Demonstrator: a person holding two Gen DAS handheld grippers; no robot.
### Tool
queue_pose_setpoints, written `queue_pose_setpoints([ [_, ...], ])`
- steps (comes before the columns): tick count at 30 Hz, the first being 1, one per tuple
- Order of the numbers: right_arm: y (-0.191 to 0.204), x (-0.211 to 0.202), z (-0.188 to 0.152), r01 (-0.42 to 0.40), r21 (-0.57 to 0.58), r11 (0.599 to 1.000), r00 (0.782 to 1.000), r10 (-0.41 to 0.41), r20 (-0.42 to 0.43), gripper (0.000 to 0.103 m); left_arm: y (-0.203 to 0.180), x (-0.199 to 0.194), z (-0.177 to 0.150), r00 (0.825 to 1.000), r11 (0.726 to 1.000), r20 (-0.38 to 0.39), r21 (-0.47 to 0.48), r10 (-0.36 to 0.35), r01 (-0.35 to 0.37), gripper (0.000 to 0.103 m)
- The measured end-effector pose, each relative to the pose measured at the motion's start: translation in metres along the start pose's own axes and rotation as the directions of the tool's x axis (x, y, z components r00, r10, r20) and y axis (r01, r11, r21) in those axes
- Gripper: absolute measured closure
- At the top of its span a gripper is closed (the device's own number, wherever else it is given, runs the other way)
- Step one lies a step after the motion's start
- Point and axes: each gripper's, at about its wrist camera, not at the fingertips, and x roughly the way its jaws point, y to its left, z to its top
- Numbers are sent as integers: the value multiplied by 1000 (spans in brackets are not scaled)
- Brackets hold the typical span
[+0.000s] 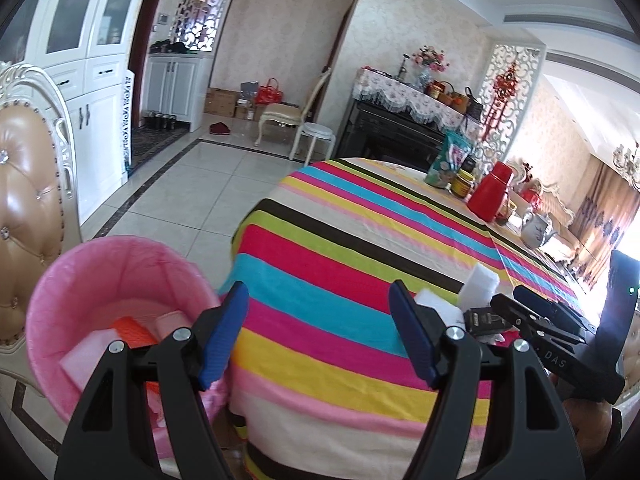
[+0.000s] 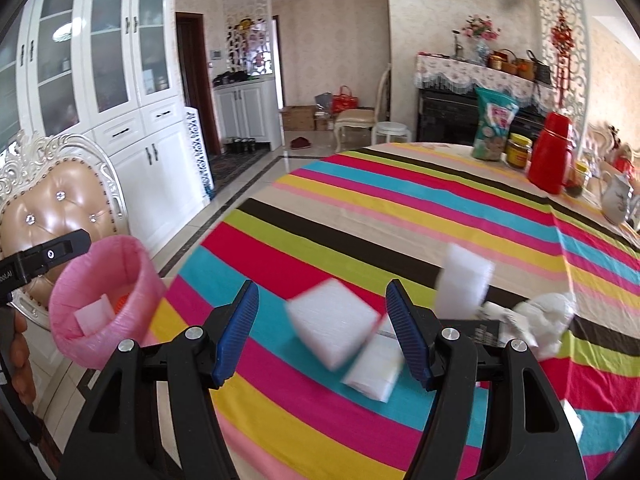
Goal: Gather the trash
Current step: 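Move both open tools back over the remaining trash on the table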
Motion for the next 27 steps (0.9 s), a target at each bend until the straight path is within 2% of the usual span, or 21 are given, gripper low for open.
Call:
queue_pose_setpoints([
  [19,-128,-32,-48,160,118,980,987,-157,-39,38,-81,55,-5,994,991,-64,101,-84,90,33],
  [27,-165,-47,-66,212,135,968,977,-206,-58,33,-121,88,-14,987,979,-110,152,-117,133,30],
])
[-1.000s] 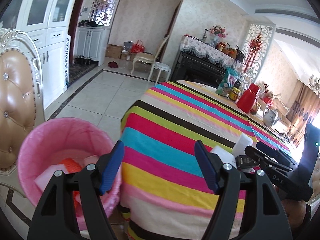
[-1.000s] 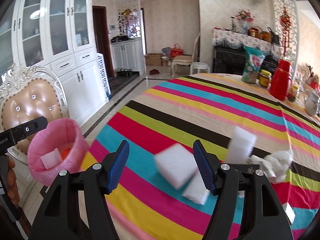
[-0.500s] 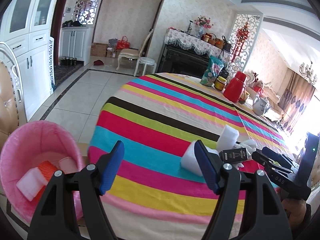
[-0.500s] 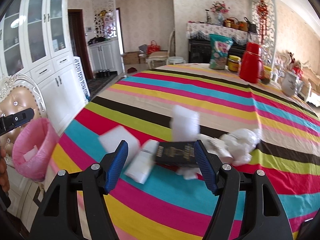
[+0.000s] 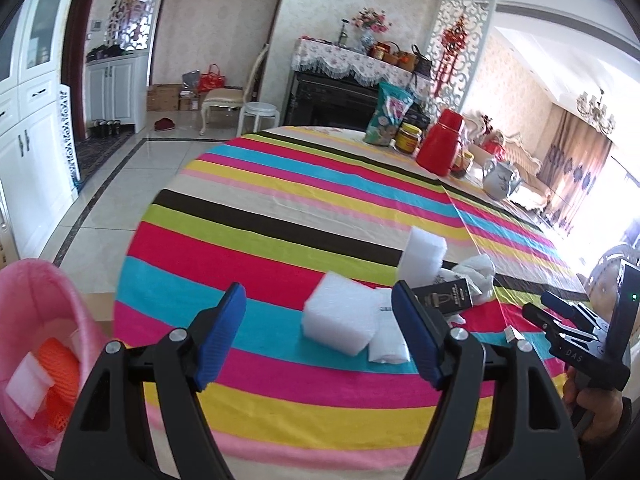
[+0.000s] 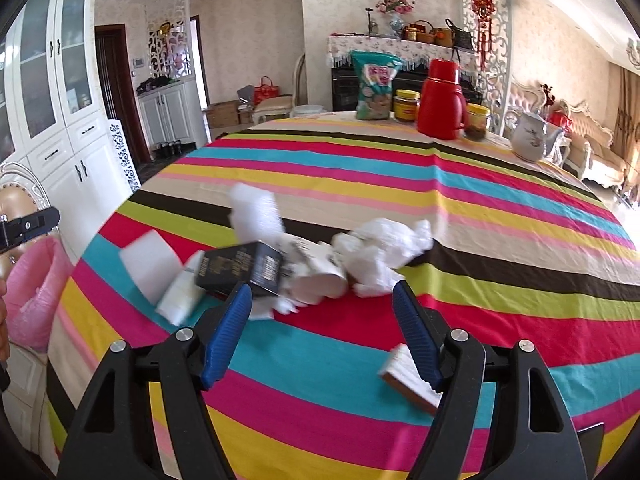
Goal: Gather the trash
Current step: 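Move both open tools back over the remaining trash on the table, then grasp the white QR-code card box with the right tool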
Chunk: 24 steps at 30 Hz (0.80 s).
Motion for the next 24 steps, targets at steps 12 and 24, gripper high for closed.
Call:
queue_pose_setpoints([
  [12,-62,5,-28,53,20,998,997,-52,-61,33,-24,62,-8,995,998,-95,54,-5,10,26],
  [24,-81,25,-53,49,-26,998,985,-53,-164,33,-20,111,-19,981,997,-190,79,39,-25,23],
])
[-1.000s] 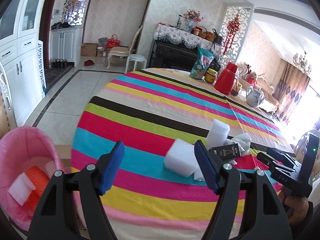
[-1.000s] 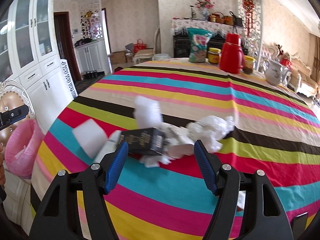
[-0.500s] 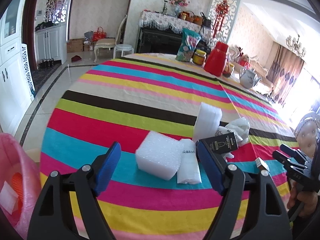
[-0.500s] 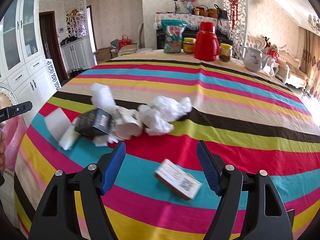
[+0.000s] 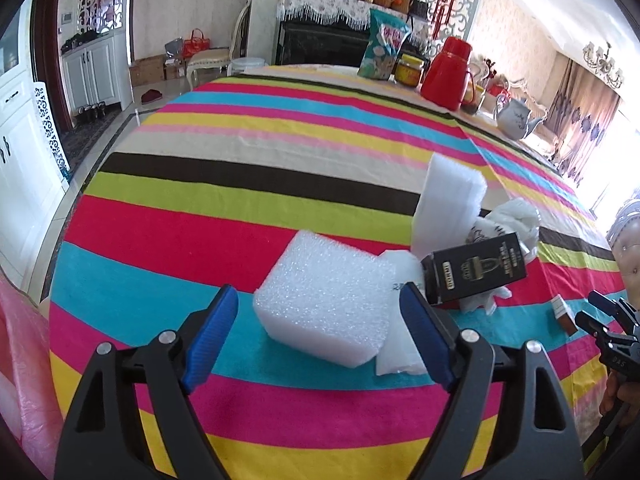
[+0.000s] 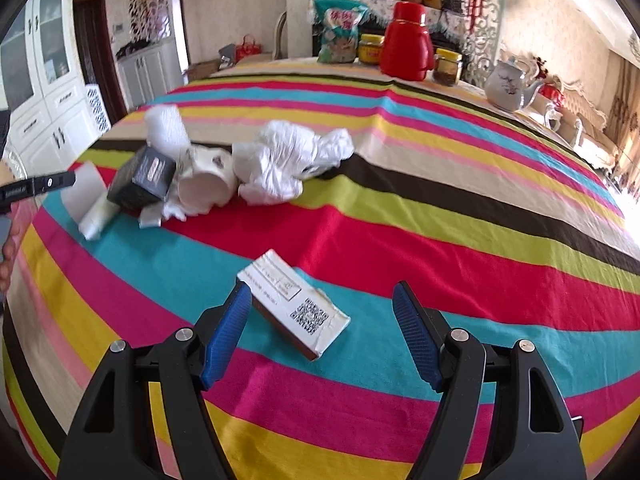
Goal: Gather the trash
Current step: 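Grasp the white QR-code card box with the right tool, then grasp the white foam block with the left tool while the right tool lifts the card box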
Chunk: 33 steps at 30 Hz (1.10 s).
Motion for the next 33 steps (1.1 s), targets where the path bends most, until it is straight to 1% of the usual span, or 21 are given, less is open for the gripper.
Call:
queue_pose_setpoints([
  [6,3,15,2,-11,-19,1000,999,10,-44,35,-1,12,2,1000,1000,-24,24,3,-2,23],
  [8,4,19,3,-16,-21,1000,998,15,-59,41,-2,16,4,1000,1000,-31,29,1,0,23],
  [10,3,23,3,-25,-15,1000,997,24,-70,46,-1,19,5,999,999,-38,34,-2,3,23],
  [13,-1,26,2,-33,13,999,995,34,-89,57,-1,18,5,999,999,-44,47,-7,10,23],
  [16,-3,28,3,-31,22,999,995,33,-95,59,-1,22,5,998,998,-58,61,-10,14,24],
  [18,-2,28,3,-35,23,999,995,37,-96,63,0,23,5,998,998,-63,67,-11,16,25],
  [19,-2,27,3,-35,25,999,995,37,-95,65,0,23,4,998,998,-65,69,-12,16,27],
  [20,-2,27,3,-34,27,999,995,36,-94,66,0,23,4,998,997,-68,71,-13,18,31],
  [25,-3,26,3,-32,31,999,995,35,-91,67,-4,23,1,997,994,-76,110,2,7,33],
  [29,-3,20,4,-27,42,999,997,30,-67,67,-6,19,-1,997,994,-71,108,0,7,34],
  [33,-1,12,7,-24,48,999,999,26,-39,67,-5,9,0,999,997,-36,81,1,2,34],
])
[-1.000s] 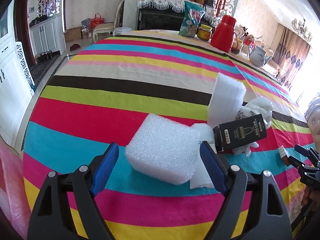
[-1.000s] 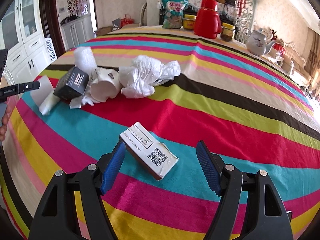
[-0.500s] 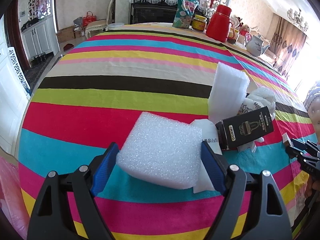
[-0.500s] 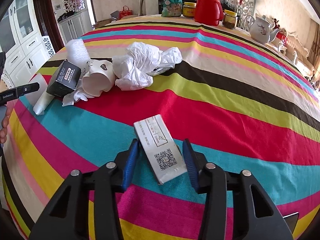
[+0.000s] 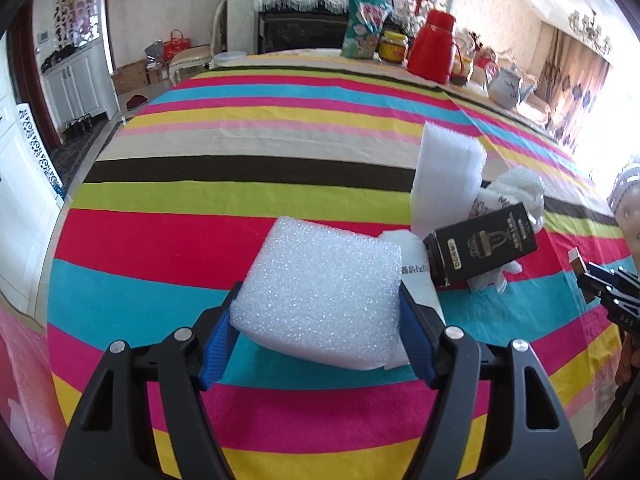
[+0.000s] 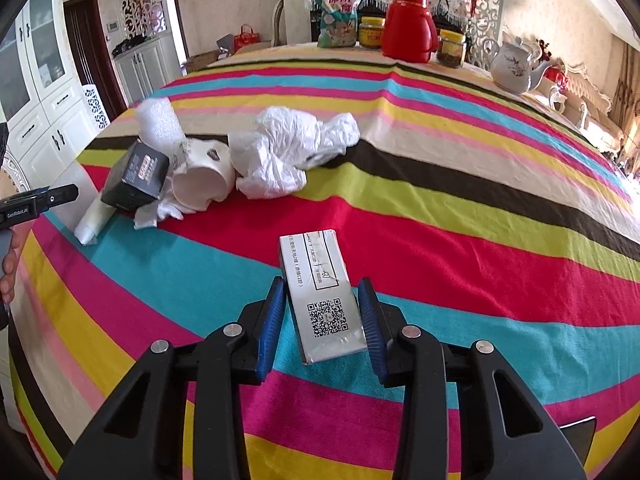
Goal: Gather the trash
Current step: 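Grasp the white foam block with the left tool while the right tool lifts the card box, then carry the foam block and card box in both tools over the pink bin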
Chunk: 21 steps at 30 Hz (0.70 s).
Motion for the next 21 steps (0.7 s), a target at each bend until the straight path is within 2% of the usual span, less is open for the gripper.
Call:
queue_pose_setpoints([
  [21,41,-35,33,-36,6,999,990,35,140,67,18,-83,-4,987,998,160,-65,11,-1,34],
])
